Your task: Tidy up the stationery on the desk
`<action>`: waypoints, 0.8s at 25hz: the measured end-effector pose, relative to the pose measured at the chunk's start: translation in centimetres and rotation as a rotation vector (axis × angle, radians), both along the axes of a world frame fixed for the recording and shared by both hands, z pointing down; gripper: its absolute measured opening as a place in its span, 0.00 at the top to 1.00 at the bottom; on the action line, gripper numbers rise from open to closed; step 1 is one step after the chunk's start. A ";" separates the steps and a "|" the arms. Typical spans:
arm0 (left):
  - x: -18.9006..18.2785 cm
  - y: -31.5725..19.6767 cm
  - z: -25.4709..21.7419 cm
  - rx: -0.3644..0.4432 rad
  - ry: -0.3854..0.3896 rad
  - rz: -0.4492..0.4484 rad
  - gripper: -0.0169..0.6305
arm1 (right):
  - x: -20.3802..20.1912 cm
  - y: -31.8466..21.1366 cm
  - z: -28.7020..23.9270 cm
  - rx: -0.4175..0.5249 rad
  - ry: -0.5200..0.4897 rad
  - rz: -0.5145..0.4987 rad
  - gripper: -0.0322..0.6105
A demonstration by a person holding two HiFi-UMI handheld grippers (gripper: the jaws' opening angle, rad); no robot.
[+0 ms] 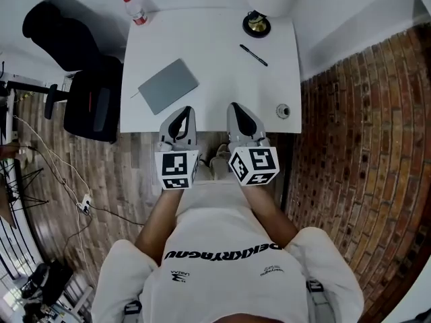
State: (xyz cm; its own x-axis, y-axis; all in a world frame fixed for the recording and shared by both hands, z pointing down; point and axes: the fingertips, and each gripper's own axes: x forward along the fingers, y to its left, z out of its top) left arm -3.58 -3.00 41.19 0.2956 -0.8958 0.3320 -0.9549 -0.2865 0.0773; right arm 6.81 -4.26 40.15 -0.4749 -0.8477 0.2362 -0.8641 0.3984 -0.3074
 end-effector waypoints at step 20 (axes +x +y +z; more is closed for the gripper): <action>-7.5 -8.6 8.3 -0.230 -0.087 0.151 0.87 | -8.8 -4.0 10.4 -0.335 -0.112 0.047 0.88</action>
